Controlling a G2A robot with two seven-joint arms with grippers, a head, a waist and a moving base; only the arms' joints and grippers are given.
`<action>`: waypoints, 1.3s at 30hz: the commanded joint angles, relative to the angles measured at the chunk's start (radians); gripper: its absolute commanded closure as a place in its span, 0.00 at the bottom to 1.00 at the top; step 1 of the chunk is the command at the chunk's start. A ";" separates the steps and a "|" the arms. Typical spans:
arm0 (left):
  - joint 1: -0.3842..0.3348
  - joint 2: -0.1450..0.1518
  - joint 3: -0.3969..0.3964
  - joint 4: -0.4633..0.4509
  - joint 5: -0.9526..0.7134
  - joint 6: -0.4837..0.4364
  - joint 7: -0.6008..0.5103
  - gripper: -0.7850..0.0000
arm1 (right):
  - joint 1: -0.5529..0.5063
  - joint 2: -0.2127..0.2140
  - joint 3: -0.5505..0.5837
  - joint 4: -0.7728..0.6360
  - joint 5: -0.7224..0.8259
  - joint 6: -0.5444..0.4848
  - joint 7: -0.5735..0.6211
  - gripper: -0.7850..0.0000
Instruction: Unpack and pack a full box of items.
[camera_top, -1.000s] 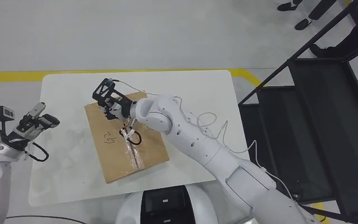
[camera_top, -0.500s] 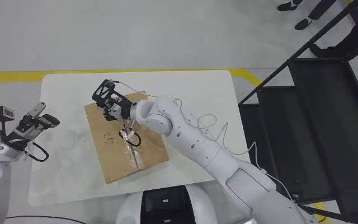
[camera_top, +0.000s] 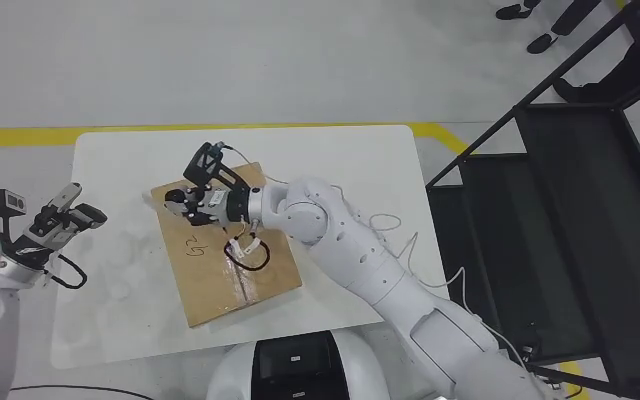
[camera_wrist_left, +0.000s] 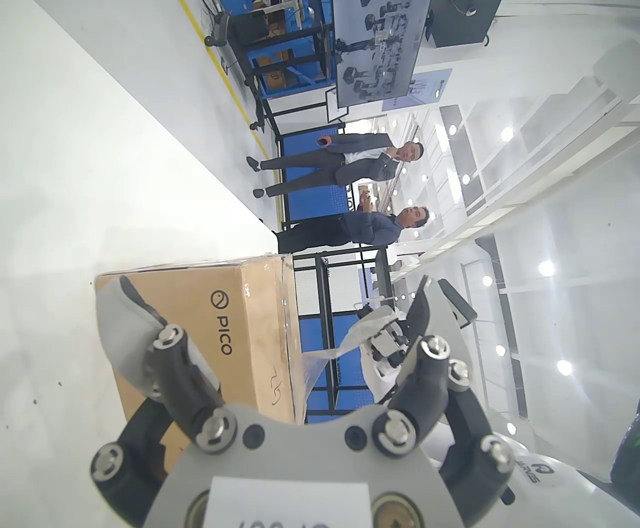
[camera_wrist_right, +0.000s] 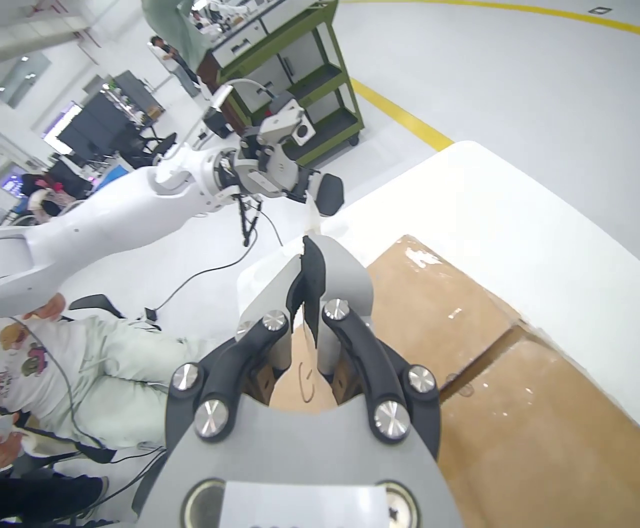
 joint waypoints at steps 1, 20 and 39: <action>0.000 0.000 0.000 0.000 0.000 0.000 0.000 0.00 | 0.008 -0.001 -0.002 0.017 0.043 -0.037 0.000 1.00; 0.000 0.000 0.000 0.000 0.000 0.000 0.000 0.00 | 0.178 -0.038 -0.059 0.345 0.137 -0.057 -0.118 1.00; 0.000 0.000 0.000 0.000 0.000 0.000 0.000 0.00 | 0.225 -0.057 -0.095 0.472 -0.056 0.139 -0.253 1.00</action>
